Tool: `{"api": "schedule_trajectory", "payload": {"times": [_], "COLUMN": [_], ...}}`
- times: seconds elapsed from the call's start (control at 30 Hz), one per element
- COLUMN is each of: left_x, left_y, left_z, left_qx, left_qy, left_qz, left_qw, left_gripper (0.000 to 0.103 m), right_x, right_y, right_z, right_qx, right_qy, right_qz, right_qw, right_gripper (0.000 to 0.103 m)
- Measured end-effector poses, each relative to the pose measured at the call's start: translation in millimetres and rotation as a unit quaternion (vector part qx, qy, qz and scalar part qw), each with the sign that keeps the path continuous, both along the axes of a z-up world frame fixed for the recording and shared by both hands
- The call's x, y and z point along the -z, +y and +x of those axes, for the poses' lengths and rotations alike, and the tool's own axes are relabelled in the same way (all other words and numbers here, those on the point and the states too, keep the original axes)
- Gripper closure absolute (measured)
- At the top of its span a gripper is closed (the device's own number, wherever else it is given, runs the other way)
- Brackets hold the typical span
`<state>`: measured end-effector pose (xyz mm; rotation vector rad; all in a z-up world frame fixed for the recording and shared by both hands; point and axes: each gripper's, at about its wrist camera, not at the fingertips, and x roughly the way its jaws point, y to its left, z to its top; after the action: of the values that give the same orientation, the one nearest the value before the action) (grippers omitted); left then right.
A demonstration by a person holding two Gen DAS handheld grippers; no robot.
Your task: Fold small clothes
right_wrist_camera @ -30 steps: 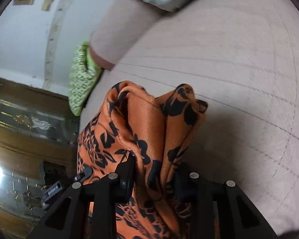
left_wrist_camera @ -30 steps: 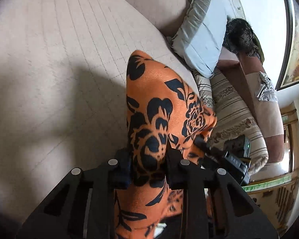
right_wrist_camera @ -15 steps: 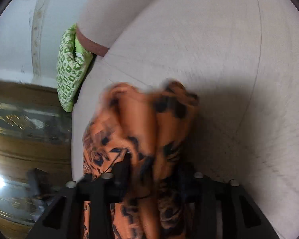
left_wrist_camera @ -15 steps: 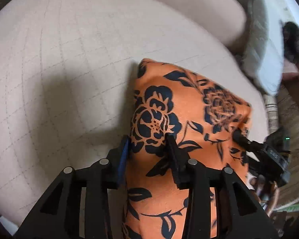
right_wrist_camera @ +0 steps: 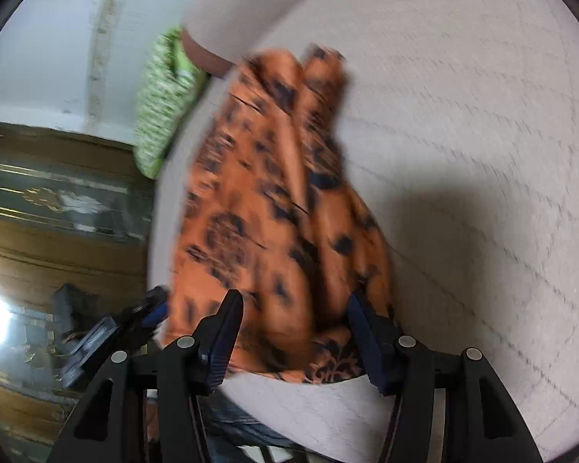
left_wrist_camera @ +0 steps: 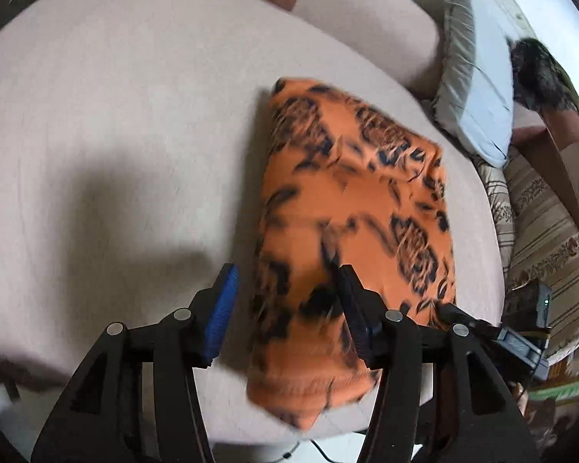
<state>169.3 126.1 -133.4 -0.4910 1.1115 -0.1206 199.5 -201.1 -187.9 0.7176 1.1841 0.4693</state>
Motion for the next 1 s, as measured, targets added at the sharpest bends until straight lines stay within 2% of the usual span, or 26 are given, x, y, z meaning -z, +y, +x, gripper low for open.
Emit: {"api": "schedule_trajectory", "payload": {"times": [0.03,0.1,0.17,0.2,0.23,0.27,0.3,0.37,0.47,0.53,0.6,0.63,0.7,0.8,0.87,0.9,0.93,1.0], "left_x": [2.9,6.1,10.5,12.9,14.1,13.4,10.1,2.8,0.3,9.3,17.4,16.7,11.1,5.1,8.0,11.3,12.3,12.1], "left_y": [2.5,6.0,0.9,-1.3,-4.3,-8.1,-11.2,-11.8,-5.7,-6.9,-15.1,-18.3,-30.4,-40.8,-42.8,-43.5,-44.7,-47.4], "left_z": [-4.9,-16.7,-23.7,-26.2,-28.1,-28.8,-31.1,-37.2,-46.1,-45.0,-40.7,-40.1,-45.0,-56.6,-59.5,-57.5,-54.7,-53.0], "left_qx": [-0.004,-0.008,-0.009,-0.010,-0.007,-0.005,-0.001,0.008,0.010,0.010,0.018,0.021,0.030,0.041,0.038,0.037,0.036,0.032], "left_qy": [0.003,-0.001,0.001,0.003,0.001,-0.003,-0.012,-0.033,-0.047,-0.033,-0.022,-0.028,-0.048,-0.074,-0.081,-0.080,-0.080,-0.088], "left_qz": [-0.011,-0.023,-0.016,-0.015,-0.020,-0.014,-0.002,-0.004,-0.015,0.007,0.047,0.064,0.112,0.152,0.175,0.188,0.199,0.214], "left_qw": [0.9999,0.9997,0.9998,0.9998,0.9998,0.9999,0.9999,0.9994,0.9987,0.9994,0.9985,0.9973,0.9921,0.9847,0.9805,0.9782,0.9761,0.9722], "left_gripper": [0.050,0.050,0.051,0.058,0.066,0.066,0.072,0.074,0.074,0.074,0.074,0.074,0.074,0.074,0.068,0.062,0.057,0.055], "right_x": [-2.6,-10.0,-15.5,-16.3,-14.7,-11.2,-9.0,-14.2,-46.1,-44.2,-27.9,-12.4,-1.3,-17.6,-24.6,-20.8,-13.1,4.7], "right_y": [2.8,-1.2,-4.7,-5.5,-4.7,-2.3,-1.2,-3.5,-7.6,-12.2,-14.1,-11.1,-4.9,0.9,5.7,6.8,10.7,6.5], "right_z": [-1.7,-13.6,-26.0,-28.9,-31.4,-31.4,-32.2,-34.5,-49.7,-53.5,-50.7,-47.5,-45.1,-51.8,-56.2,-55.8,-54.1,-48.3], "right_qx": [-0.002,-0.004,-0.002,0.000,0.000,-0.006,-0.007,-0.001,0.008,0.019,0.025,0.026,0.024,0.011,0.006,0.005,0.003,0.006], "right_qy": [-0.006,-0.018,-0.028,-0.030,-0.030,-0.027,-0.026,-0.024,-0.069,-0.061,-0.042,-0.019,-0.007,-0.025,-0.038,-0.035,-0.027,-0.013], "right_qz": [-0.025,-0.034,-0.031,-0.029,-0.024,-0.016,-0.020,-0.017,-0.022,-0.031,-0.052,-0.069,-0.088,-0.126,-0.156,-0.160,-0.162,-0.138], "right_qw": [1.000,0.999,0.999,0.999,0.999,0.999,0.999,1.000,0.997,0.998,0.997,0.997,0.996,0.992,0.987,0.986,0.986,0.990], "right_gripper": [0.052,0.060,0.074,0.077,0.086,0.092,0.092,0.095,0.095,0.095,0.095,0.095,0.095,0.095,0.095,0.095,0.095,0.095]}}
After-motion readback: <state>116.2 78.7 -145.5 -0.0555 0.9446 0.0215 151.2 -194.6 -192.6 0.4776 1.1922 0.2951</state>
